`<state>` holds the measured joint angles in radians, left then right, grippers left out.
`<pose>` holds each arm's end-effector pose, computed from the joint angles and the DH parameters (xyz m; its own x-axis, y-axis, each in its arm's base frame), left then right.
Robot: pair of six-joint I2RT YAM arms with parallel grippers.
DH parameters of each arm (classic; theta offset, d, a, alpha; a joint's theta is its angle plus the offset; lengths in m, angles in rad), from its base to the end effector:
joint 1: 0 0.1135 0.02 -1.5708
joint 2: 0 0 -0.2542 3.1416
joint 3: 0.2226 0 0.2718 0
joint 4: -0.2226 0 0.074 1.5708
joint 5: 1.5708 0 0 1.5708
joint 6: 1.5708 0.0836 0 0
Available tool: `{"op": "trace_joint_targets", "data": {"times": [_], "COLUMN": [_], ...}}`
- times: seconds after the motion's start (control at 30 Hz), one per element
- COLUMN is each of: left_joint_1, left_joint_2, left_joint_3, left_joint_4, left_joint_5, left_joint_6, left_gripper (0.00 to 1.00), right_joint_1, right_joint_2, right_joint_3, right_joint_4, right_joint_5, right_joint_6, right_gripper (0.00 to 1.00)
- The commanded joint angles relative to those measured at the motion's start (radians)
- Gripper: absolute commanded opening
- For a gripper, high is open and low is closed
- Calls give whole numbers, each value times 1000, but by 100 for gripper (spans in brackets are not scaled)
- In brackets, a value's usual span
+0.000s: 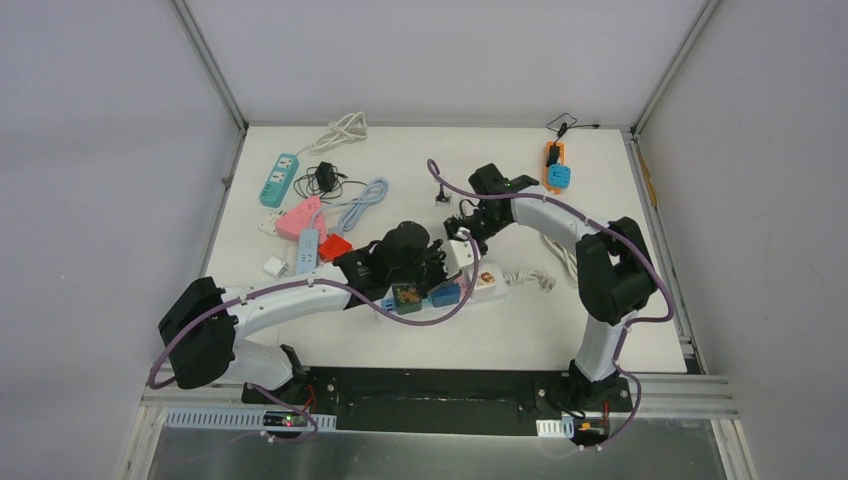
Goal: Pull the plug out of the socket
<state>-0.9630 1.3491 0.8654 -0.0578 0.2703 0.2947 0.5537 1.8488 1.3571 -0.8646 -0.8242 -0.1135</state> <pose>0.1868 -0.3076 0.2116 -0.0139 0.5102 -0.8600 0.9675 0.2240 0.1172 0.2906 0.2518 0.1579 -0.7703 -0.5666 -0.2927 -0.5810 0.4342 0.6885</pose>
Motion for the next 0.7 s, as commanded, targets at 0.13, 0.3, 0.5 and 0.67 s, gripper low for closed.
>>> {"op": "trace_joint_targets", "data": {"times": [0.13, 0.3, 0.5, 0.67], "left_joint_1": [-115, -14, -56, -140], "left_joint_2": [-68, -63, -104, -91], "left_joint_3": [44, 52, 16, 57], "left_joint_4": [-7, 44, 77, -19], "left_joint_5": [-284, -25, -152, -312], "left_joint_6": [166, -52, 13, 157], "left_gripper": [0, 0, 0, 0], "right_joint_1": [25, 28, 32, 37], "right_joint_2": [55, 58, 65, 67], "right_joint_3": [-19, -17, -16, -14], "right_joint_4": [-21, -23, -24, -25], "right_joint_5": [207, 214, 218, 224], "right_joint_6": [-61, -65, -67, -67], "right_gripper": [7, 7, 7, 7]}}
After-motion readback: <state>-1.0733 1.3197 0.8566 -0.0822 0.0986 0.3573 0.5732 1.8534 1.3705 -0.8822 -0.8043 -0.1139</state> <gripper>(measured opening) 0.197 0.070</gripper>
